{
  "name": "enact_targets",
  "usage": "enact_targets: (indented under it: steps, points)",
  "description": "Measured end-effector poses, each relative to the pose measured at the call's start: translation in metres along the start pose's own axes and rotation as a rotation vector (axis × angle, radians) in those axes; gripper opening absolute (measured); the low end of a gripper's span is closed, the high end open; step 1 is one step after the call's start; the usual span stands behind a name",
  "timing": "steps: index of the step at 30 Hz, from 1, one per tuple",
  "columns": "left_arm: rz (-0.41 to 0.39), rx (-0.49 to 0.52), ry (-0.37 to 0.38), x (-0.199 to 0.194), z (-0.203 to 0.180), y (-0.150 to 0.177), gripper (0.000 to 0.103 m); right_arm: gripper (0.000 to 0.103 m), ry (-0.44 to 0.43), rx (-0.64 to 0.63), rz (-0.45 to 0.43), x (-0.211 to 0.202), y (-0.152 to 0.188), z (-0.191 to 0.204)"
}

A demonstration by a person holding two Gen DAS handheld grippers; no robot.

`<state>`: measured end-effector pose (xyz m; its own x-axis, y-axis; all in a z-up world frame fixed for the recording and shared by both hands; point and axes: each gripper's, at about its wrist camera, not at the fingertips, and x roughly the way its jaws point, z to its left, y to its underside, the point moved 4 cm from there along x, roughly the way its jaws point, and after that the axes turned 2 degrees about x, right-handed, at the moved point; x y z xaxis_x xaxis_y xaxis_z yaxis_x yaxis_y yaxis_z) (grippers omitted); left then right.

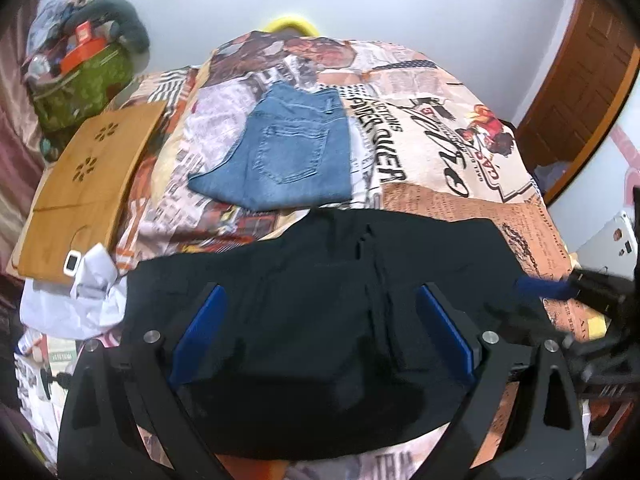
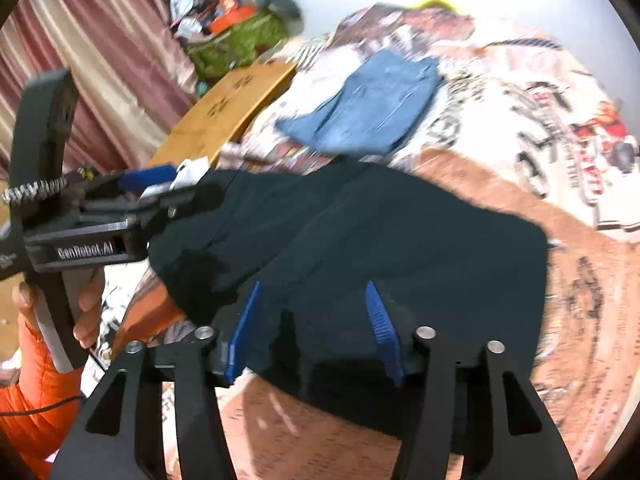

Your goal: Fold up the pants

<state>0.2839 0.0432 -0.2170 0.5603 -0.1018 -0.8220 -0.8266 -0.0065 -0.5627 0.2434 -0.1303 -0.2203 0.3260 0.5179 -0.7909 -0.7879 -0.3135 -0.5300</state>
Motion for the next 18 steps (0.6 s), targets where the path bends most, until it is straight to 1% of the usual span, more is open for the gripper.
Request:
enact_targets:
  steps: [4, 9, 13, 18]
  points:
    - [0.004, 0.045, 0.007, 0.009, -0.021, -0.011, 0.097, 0.055, 0.058, 0.027, -0.05, -0.015, -0.014, -0.03]
    - [0.035, 0.111, 0.028, 0.033, -0.052, -0.028, 0.097, 0.056, 0.097, 0.075, -0.064, -0.018, -0.02, -0.067]
    - [0.092, 0.138, 0.04, 0.062, -0.069, -0.035, 0.097, 0.056, 0.114, 0.092, -0.028, -0.004, -0.018, -0.088]
    - [0.168, 0.176, 0.006, 0.1, -0.081, -0.031, 0.097, 0.056, 0.11, 0.103, 0.057, 0.028, -0.01, -0.105]
